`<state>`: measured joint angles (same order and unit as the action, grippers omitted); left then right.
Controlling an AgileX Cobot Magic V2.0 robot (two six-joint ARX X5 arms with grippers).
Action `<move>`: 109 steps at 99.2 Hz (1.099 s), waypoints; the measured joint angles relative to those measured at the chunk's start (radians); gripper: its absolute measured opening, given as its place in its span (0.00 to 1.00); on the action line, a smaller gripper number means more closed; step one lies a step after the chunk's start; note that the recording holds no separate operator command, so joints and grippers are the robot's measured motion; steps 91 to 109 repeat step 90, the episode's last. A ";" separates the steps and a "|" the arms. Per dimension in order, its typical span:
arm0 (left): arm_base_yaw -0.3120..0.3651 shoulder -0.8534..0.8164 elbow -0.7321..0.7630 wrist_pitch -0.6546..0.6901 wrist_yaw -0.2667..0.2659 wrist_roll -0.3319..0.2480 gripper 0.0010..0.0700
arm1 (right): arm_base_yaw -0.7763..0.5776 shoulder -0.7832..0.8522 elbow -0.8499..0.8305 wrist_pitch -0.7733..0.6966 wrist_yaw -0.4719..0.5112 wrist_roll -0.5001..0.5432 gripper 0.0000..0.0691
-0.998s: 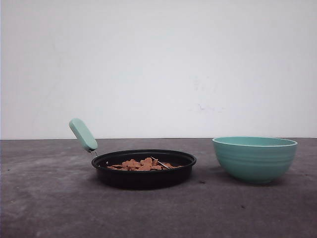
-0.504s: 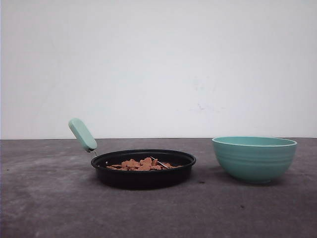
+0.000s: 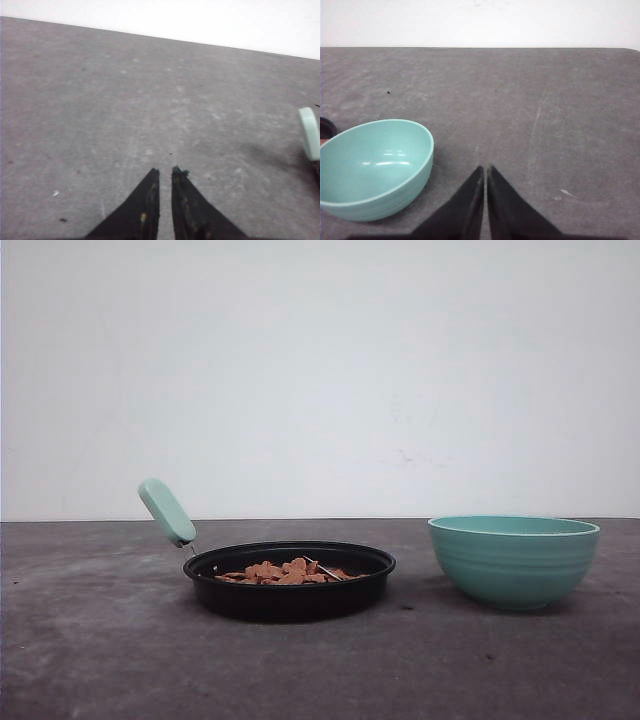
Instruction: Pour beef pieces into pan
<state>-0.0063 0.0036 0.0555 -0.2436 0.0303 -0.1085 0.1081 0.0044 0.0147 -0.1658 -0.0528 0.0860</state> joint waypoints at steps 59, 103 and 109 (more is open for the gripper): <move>0.000 0.000 0.000 -0.001 -0.024 0.019 0.01 | 0.000 0.000 0.000 0.000 0.000 0.000 0.01; 0.000 0.000 0.000 -0.001 -0.023 0.019 0.01 | 0.000 0.000 0.000 0.000 0.000 0.000 0.01; 0.000 0.000 0.000 -0.001 -0.023 0.019 0.01 | 0.000 0.000 0.000 0.000 0.000 0.000 0.01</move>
